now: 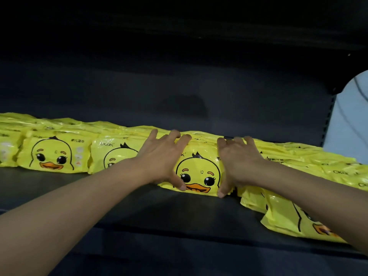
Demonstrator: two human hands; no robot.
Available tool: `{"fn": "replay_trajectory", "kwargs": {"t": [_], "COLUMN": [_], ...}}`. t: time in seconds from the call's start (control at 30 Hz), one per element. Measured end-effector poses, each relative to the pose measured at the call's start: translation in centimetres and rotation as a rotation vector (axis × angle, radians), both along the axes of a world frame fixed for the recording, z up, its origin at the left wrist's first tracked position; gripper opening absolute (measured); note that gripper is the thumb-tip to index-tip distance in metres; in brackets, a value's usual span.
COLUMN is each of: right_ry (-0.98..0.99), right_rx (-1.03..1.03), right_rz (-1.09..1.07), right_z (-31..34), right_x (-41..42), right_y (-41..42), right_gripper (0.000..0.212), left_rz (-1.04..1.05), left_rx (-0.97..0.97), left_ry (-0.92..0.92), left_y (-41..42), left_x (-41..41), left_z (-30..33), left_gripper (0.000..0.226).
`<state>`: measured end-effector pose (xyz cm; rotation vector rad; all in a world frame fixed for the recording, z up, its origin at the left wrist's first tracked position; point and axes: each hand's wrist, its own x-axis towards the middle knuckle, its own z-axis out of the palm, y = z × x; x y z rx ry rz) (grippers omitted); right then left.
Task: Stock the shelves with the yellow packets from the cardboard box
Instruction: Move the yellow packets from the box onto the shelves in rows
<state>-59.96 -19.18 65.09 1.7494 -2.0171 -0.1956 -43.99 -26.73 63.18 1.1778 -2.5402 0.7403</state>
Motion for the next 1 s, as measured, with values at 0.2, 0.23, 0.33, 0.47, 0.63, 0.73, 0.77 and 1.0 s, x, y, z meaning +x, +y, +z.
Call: {"fn": "replay_trajectory", "kwargs": {"t": [0.2, 0.23, 0.33, 0.47, 0.63, 0.73, 0.77, 1.0], "right_ry": [0.052, 0.031, -0.031, -0.093, -0.228, -0.176, -0.148, -0.052], "right_rx": [0.000, 0.004, 0.026, 0.063, 0.102, 0.120, 0.106, 0.067], "right_rz": [-0.005, 0.004, 0.050, 0.059, 0.068, 0.056, 0.054, 0.050], "right_z": [0.4, 0.4, 0.4, 1.1, 1.7, 0.7, 0.4, 0.2], "right_x": [0.6, 0.5, -0.2, -1.2, -0.9, -0.9, -1.0, -1.6], "right_y": [-3.2, -3.4, -3.0, -1.7, -1.5, -1.9, -2.0, -1.8], "right_gripper": [0.115, 0.115, 0.111, 0.116, 0.131, 0.134, 0.131, 0.124], "left_rz": [0.000, -0.012, -0.049, -0.100, -0.026, -0.007, -0.009, -0.043], "left_rx": [-0.008, -0.002, 0.018, 0.021, 0.030, 0.026, 0.013, -0.038], "left_ry": [0.006, 0.012, 0.007, -0.015, -0.011, -0.063, -0.071, -0.091], "left_y": [-2.9, -3.1, -3.2, -2.6, -1.9, -1.9, -2.0, -2.9], "left_x": [-0.6, -0.6, -0.4, 1.3, 4.4, 3.9, 3.5, 1.8], "left_z": [0.0, 0.0, 0.1, 0.9, 0.6, -0.1, -0.3, -0.3], "left_gripper": [0.121, 0.119, 0.120, 0.128, 0.128, 0.122, 0.120, 0.117]}}
